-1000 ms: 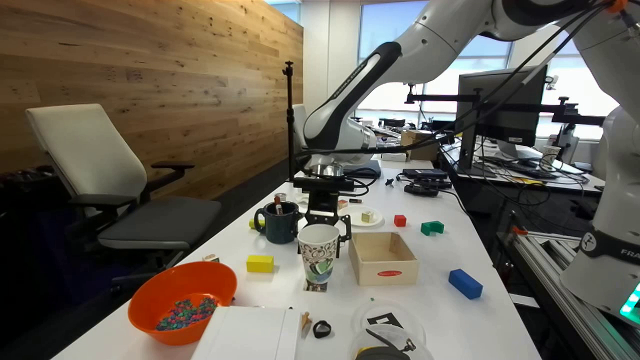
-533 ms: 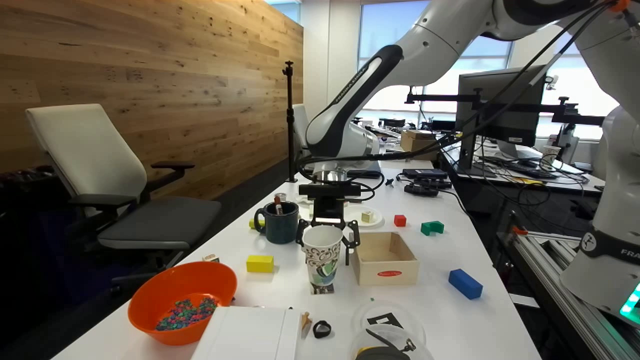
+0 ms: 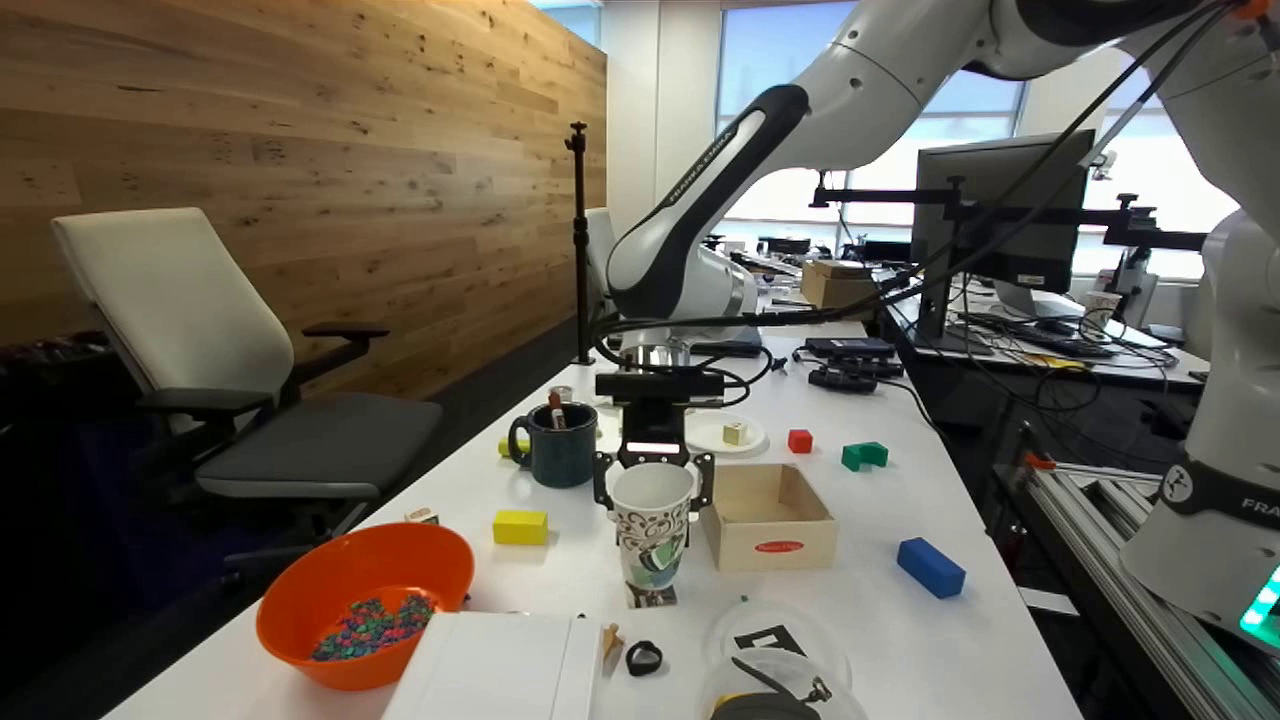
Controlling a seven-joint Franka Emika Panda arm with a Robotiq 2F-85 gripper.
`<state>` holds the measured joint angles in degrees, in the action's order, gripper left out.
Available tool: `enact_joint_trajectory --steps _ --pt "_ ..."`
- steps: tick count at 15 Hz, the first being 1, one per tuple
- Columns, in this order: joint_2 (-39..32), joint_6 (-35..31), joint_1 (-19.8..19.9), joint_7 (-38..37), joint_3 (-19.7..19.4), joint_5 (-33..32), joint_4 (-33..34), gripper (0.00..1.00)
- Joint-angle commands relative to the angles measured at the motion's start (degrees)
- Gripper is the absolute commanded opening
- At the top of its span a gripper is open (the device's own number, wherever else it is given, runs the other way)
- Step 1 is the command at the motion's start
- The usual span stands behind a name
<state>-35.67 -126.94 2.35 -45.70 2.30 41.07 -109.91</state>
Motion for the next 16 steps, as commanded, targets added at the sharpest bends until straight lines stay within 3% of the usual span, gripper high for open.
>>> enact_joint_trajectory --steps 1,7,16 --pt "0.53 0.48 -0.34 2.43 -0.35 2.16 -0.60 0.45" --pt "0.82 0.69 -0.25 3.00 -0.55 2.21 -0.39 0.27" --pt "1.62 2.82 0.37 2.25 -1.94 1.25 3.32 0.20"
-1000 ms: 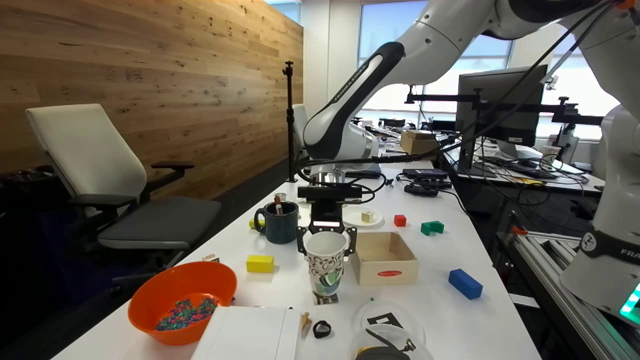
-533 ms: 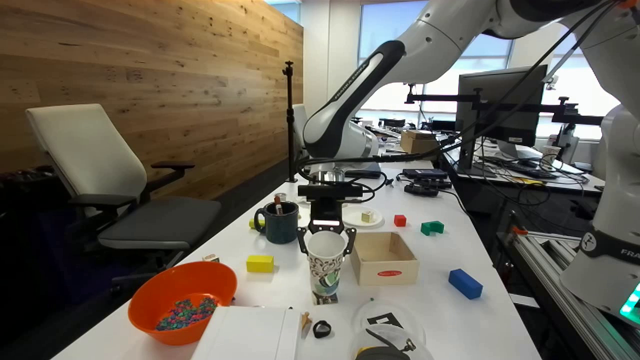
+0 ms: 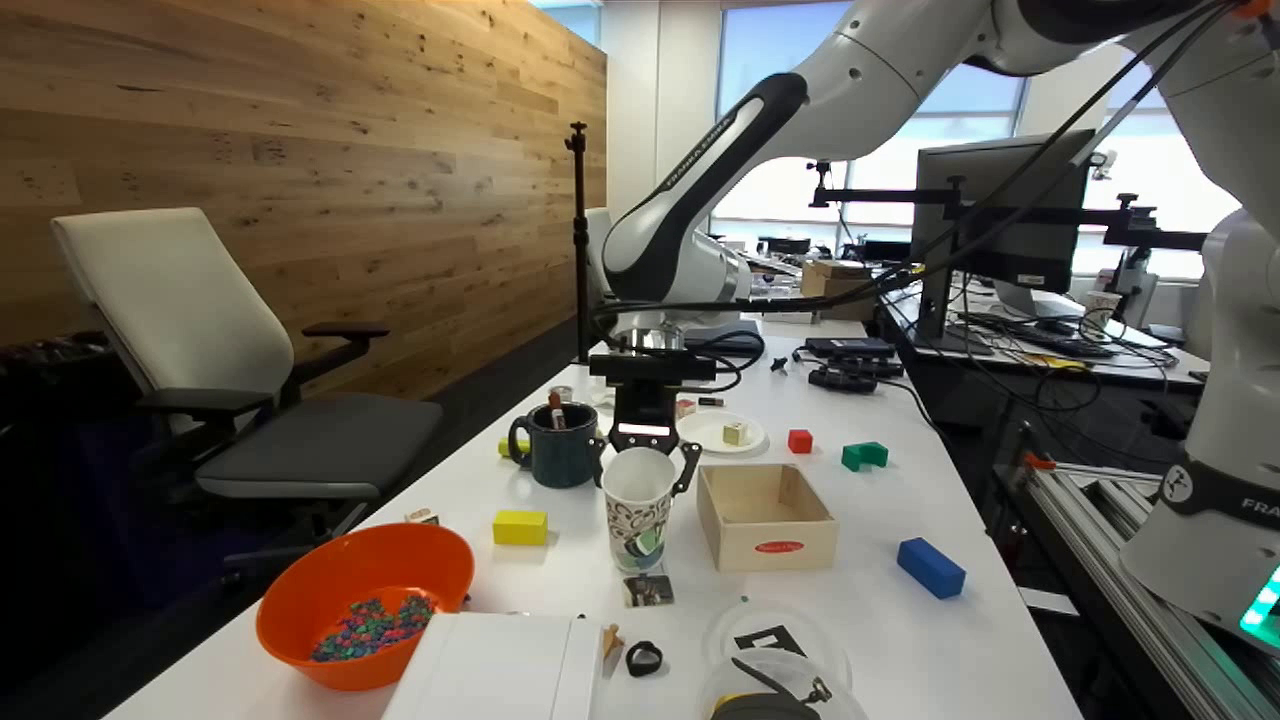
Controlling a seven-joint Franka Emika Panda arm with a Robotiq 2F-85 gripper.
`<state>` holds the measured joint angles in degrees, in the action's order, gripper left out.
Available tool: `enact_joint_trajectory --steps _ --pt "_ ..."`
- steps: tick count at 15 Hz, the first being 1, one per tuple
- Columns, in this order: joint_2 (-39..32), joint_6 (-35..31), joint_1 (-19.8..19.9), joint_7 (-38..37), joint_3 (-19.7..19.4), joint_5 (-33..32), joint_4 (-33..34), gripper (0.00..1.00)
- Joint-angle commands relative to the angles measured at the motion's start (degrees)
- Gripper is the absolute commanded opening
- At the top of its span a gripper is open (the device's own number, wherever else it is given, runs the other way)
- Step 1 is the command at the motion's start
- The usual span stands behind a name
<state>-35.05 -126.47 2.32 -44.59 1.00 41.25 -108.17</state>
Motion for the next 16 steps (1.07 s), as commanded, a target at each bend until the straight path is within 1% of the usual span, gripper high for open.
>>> enact_joint_trajectory --steps 1,8,12,16 --pt "0.94 2.68 0.42 1.05 -0.80 1.00 2.35 0.20" --pt "-0.27 4.68 -0.45 0.72 -1.41 -0.99 9.71 0.20" --pt "-1.54 6.15 -1.39 0.25 -1.32 -2.81 15.86 0.20" --pt "-2.79 8.10 -1.23 0.87 -1.08 -3.21 20.71 0.20"
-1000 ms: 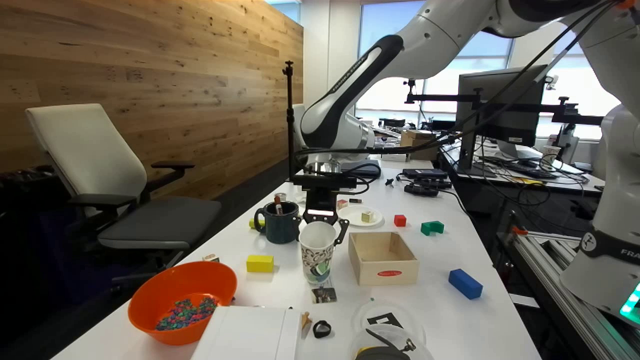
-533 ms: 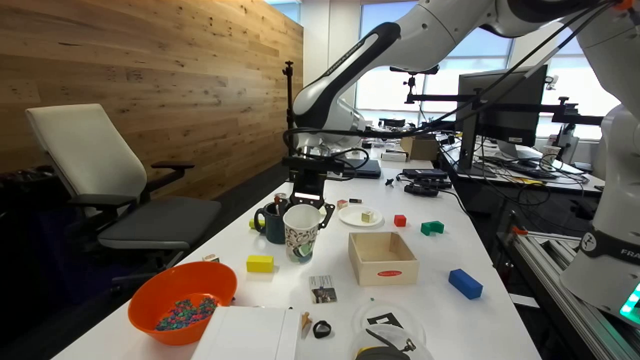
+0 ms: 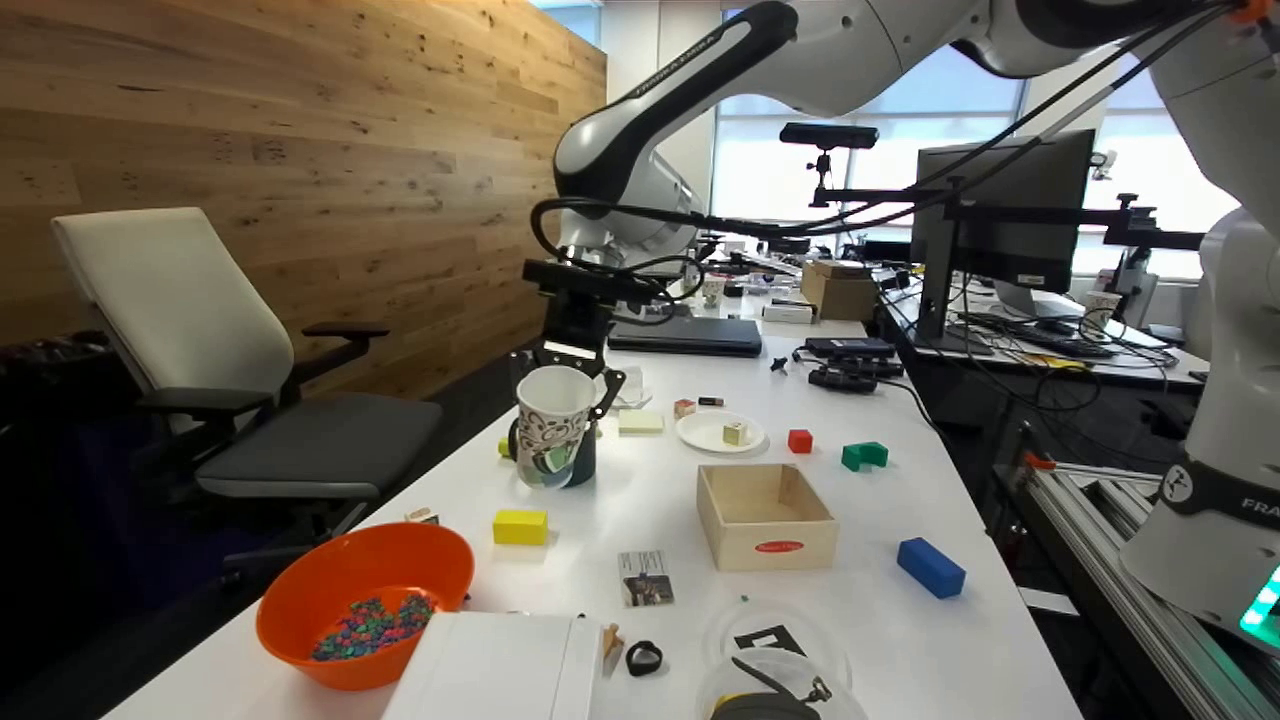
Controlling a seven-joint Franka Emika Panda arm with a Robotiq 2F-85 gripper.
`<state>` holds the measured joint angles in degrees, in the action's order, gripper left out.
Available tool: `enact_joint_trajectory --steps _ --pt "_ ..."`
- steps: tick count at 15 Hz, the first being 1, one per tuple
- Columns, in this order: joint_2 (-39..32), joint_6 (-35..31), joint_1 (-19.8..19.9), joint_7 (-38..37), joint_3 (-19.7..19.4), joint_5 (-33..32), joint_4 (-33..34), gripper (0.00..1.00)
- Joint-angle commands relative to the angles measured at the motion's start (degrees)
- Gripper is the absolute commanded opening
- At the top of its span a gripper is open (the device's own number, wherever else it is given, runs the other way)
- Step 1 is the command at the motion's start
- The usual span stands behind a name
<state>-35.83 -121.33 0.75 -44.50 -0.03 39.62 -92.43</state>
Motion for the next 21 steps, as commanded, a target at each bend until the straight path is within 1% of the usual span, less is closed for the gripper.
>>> enact_joint_trajectory --steps 1,2,3,5,9,10,11,14,17,21 --pt "-2.23 3.95 0.70 1.60 0.20 -1.37 5.89 0.20" --pt "-2.32 5.59 1.63 3.67 0.74 -0.64 6.71 0.20" --pt "-0.78 2.29 0.16 1.19 -0.02 -0.08 3.22 0.45" --pt "-1.18 3.73 0.55 2.47 -0.03 -0.05 4.54 0.45" --pt "-1.48 4.01 0.74 2.95 -0.02 -0.04 4.90 0.45" --pt "-0.41 2.11 -0.39 1.69 -1.01 -1.50 3.10 0.20" --pt "-0.77 0.41 -1.87 -0.09 -2.47 -3.99 3.52 0.20" --pt "-2.90 -0.92 -4.12 -5.95 -4.80 -11.00 5.96 0.20" --pt "-5.12 1.47 -4.26 -9.11 -4.57 -16.52 9.90 0.20" --pt "-9.08 4.17 -4.67 -9.14 -3.56 -20.87 17.71 0.20"
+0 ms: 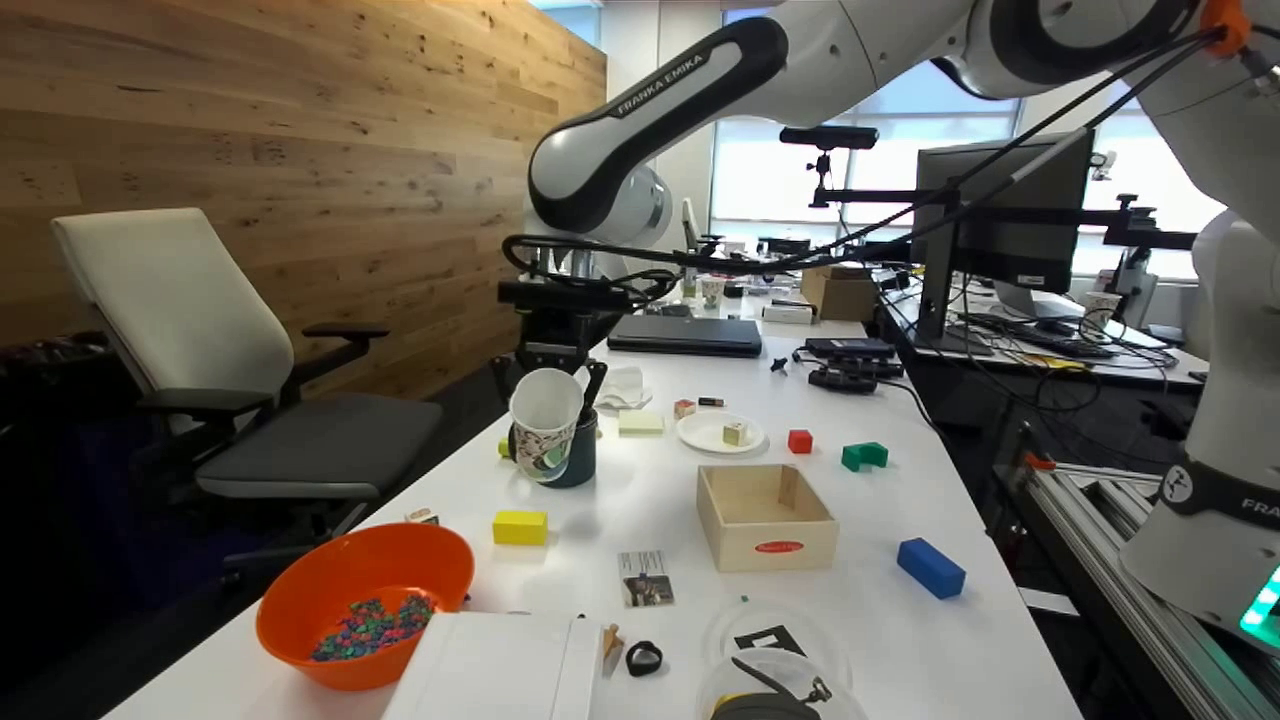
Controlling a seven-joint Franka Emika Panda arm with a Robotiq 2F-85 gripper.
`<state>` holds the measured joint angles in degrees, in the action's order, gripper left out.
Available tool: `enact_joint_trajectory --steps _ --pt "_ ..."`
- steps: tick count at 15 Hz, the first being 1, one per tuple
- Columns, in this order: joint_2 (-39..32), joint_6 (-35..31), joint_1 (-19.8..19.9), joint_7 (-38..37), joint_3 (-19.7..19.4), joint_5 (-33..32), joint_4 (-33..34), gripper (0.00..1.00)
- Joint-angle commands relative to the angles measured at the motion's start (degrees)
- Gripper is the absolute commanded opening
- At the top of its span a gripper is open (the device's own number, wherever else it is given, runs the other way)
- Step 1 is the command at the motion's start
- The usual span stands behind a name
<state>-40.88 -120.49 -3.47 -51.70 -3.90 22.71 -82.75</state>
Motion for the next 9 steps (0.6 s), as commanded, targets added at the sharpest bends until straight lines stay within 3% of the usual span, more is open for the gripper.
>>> enact_joint_trajectory --steps 1,9 --pt "-5.18 4.21 -0.38 -1.61 0.70 -4.37 10.34 0.20" --pt "-13.71 11.45 -0.25 -1.20 3.07 -4.40 26.01 0.20"
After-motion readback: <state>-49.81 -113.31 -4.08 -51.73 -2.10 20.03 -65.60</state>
